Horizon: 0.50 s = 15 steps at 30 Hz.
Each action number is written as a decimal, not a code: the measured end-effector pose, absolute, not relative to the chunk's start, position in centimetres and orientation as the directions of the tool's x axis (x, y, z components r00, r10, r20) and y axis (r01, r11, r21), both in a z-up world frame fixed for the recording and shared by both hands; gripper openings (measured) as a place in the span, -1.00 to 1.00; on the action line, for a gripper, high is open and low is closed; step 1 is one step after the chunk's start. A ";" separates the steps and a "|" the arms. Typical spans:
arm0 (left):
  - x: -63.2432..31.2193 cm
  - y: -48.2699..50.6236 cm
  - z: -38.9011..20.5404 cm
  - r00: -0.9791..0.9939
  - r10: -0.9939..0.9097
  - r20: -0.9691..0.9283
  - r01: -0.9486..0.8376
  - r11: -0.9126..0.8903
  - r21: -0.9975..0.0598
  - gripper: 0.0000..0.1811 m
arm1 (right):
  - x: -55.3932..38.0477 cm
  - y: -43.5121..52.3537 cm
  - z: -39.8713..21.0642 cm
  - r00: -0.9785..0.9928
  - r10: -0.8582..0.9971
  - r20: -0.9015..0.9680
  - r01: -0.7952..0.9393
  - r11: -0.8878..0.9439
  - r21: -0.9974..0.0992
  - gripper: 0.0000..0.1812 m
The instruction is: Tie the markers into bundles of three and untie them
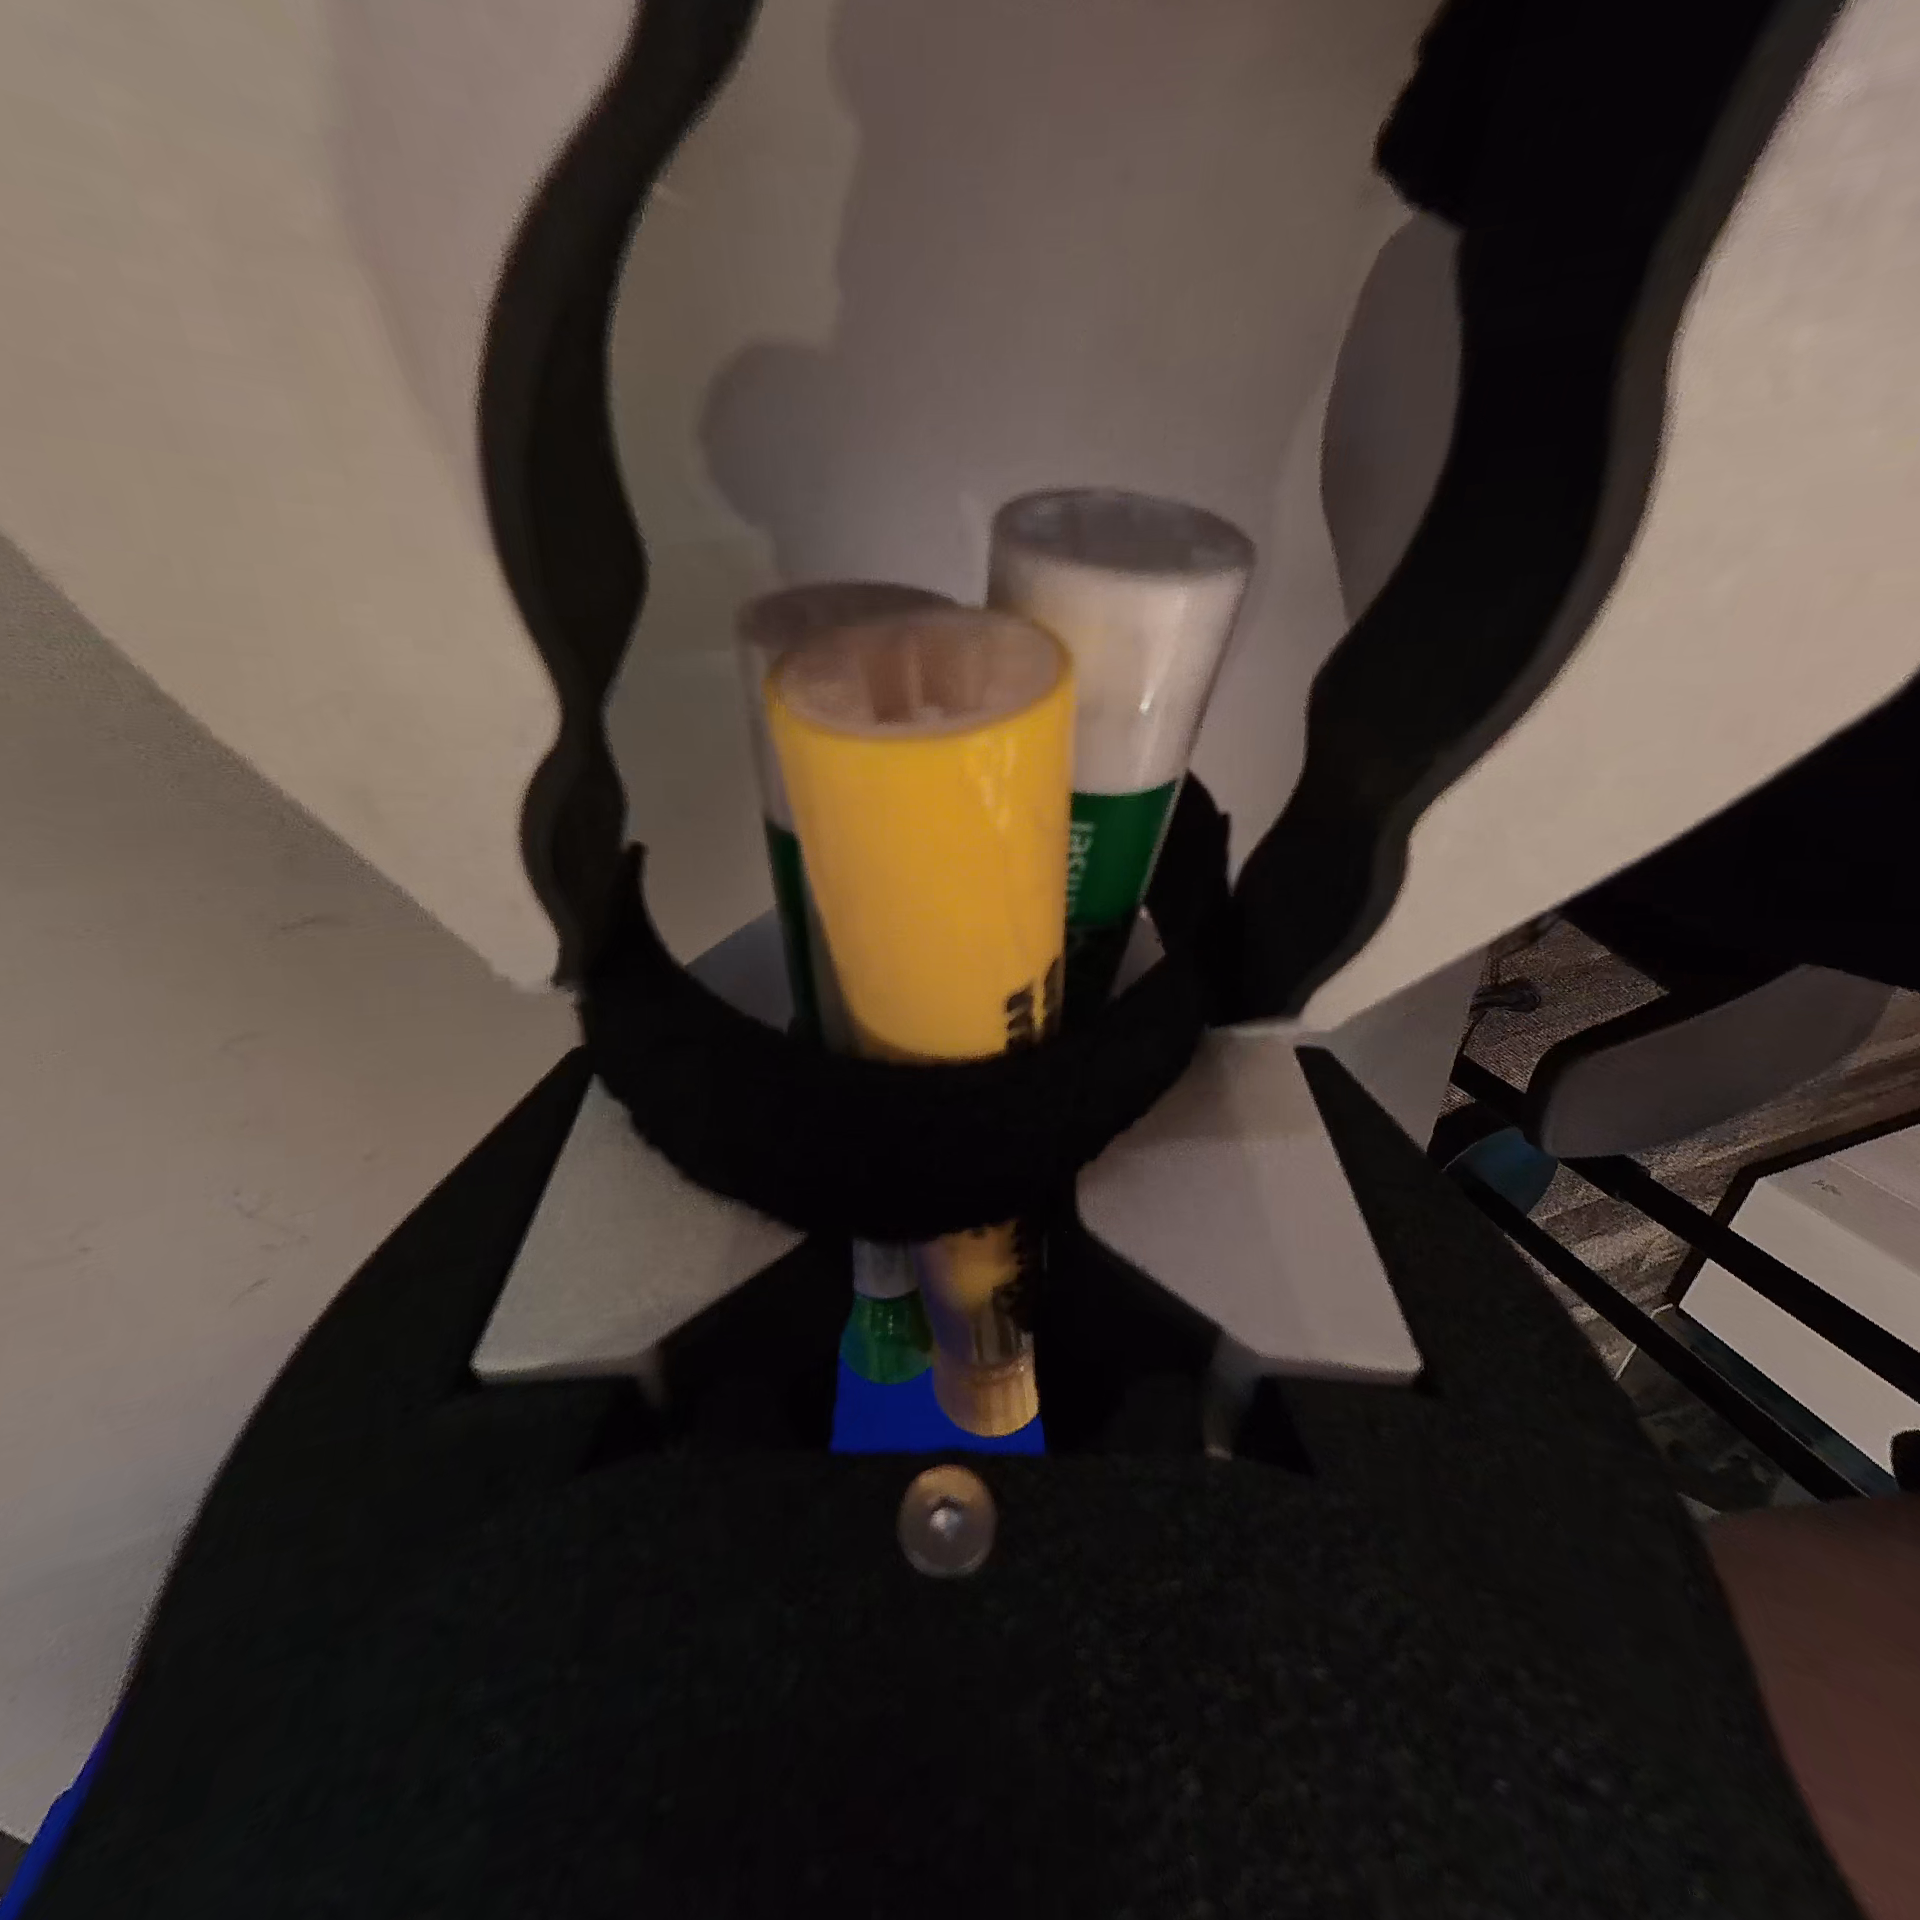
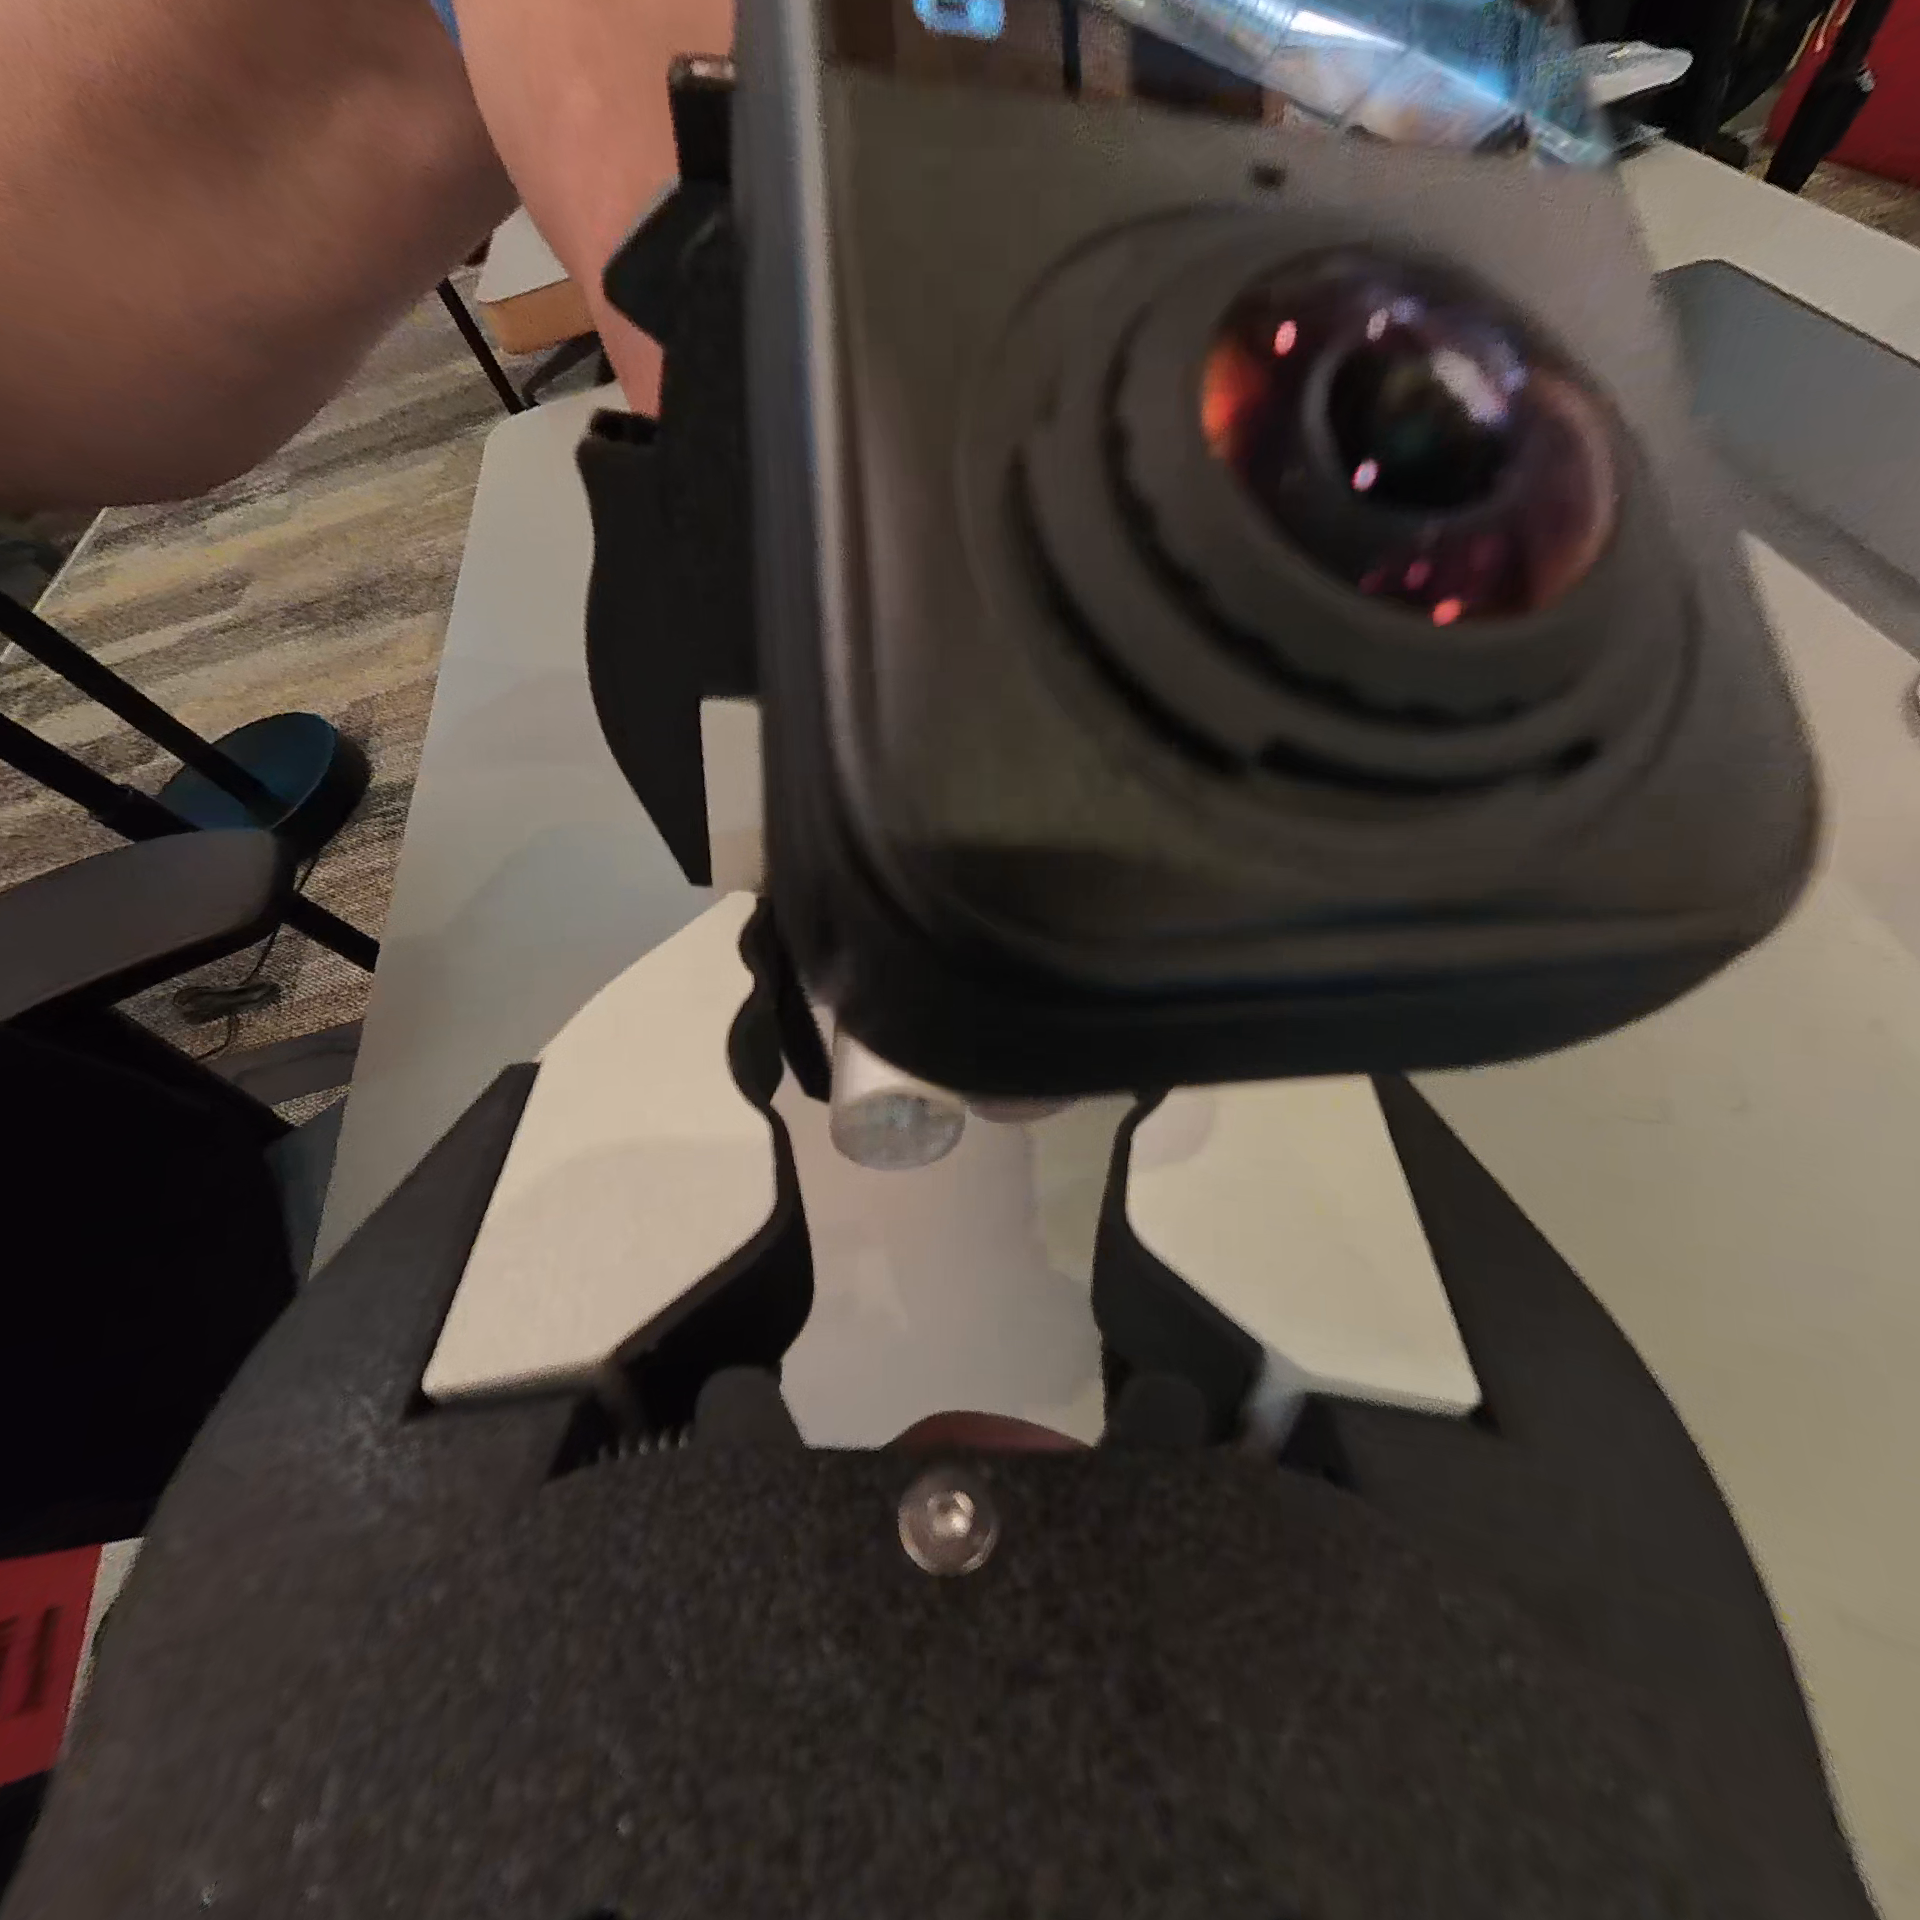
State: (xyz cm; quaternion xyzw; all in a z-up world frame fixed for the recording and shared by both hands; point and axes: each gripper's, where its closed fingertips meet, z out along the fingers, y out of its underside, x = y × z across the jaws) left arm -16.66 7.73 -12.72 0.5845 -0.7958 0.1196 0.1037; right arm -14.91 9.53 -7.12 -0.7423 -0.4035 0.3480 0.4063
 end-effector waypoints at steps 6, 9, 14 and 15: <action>-16.9 7.4 -12.8 -0.301 -0.897 0.322 -0.953 0.296 -0.068 -0.54 | -15.0 9.1 -7.8 0.406 0.906 -0.121 0.355 -0.278 -0.892 -0.35; -16.9 7.2 -12.7 -0.303 -0.894 0.329 -0.952 0.297 -0.070 -0.54 | -14.9 9.2 -7.9 0.399 0.915 -0.055 0.377 -0.218 -0.900 -0.40; -16.9 7.3 -12.6 -0.299 -0.897 0.326 -0.954 0.292 -0.073 -0.54 | -15.0 9.2 -7.9 0.391 0.920 -0.017 0.373 -0.176 -0.911 -0.44; -16.9 7.3 -12.6 -0.299 -0.896 0.327 -0.954 0.291 -0.075 -0.24 | -15.1 9.2 -8.0 0.389 0.921 -0.009 0.373 -0.166 -0.913 -0.45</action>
